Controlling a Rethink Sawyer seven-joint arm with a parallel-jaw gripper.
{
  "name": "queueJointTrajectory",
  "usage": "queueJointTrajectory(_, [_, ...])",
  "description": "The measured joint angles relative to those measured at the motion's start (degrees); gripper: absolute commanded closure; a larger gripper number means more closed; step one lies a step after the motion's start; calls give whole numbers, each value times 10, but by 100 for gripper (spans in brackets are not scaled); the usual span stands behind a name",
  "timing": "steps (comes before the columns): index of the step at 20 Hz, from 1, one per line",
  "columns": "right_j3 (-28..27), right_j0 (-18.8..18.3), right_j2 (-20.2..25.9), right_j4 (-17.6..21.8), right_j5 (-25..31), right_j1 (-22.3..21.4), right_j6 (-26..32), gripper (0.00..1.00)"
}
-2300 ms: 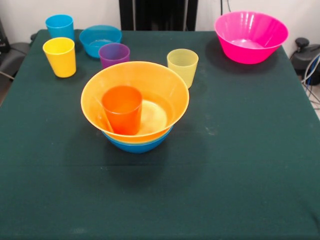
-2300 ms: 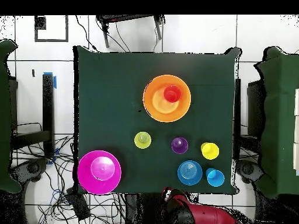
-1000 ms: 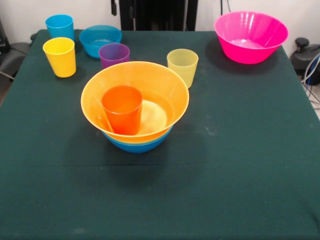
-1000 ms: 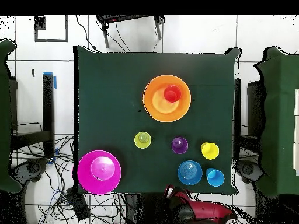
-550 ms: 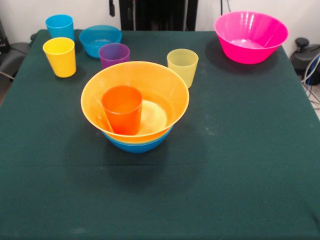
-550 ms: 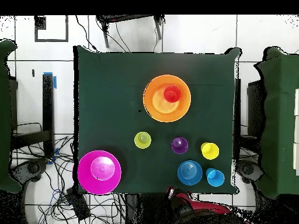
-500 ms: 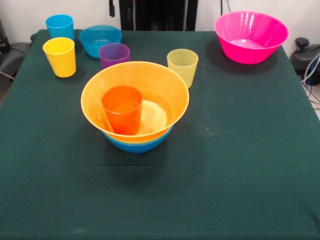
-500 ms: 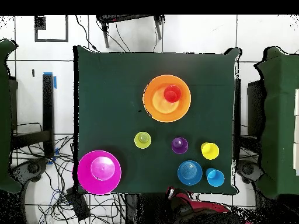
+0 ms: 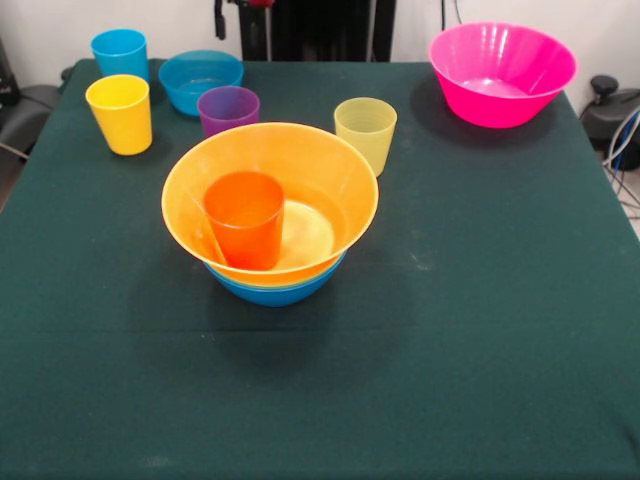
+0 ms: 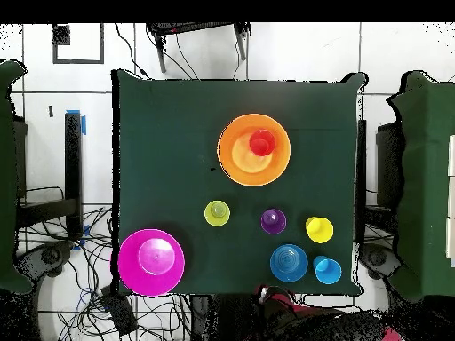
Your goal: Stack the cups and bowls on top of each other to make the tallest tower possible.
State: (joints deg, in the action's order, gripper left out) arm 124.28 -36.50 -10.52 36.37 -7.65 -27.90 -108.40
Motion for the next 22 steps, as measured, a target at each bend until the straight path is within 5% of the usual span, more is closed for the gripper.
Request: queueJointTrajectory(22, [-48, -55, 0, 41, 0, 57, 0, 0])
